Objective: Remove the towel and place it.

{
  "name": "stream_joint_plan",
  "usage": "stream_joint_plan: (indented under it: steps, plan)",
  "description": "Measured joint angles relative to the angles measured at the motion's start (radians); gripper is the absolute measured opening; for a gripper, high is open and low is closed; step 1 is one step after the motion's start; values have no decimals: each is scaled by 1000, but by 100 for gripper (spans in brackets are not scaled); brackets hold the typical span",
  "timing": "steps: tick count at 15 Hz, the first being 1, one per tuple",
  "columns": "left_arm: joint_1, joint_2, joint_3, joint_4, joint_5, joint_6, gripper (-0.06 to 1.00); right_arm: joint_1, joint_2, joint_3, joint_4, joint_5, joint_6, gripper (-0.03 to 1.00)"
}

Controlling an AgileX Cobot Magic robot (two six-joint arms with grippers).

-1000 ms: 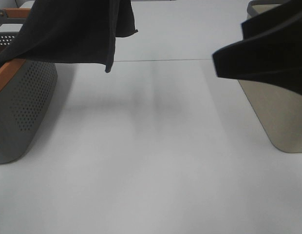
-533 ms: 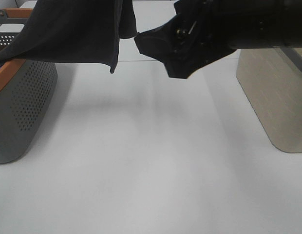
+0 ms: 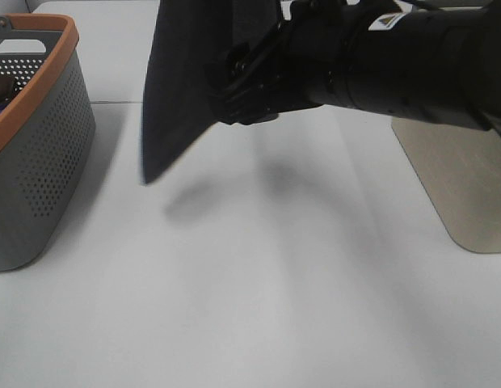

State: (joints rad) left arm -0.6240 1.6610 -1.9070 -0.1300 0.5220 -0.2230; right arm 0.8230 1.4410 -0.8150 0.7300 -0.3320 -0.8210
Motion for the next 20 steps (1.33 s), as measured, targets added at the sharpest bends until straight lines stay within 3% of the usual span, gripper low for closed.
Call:
stream_joint_plan:
  steps: [10,16,20]
  plan:
    - [-1,0,0,15,-22,0,0,0,90,0,98,-27,1,74]
    - [-1,0,0,15,-19,0,0,0,90,0,67,-27,3,74]
    - [-1,0,0,15,-16,0,0,0,111,0,29,-110,-17,74]
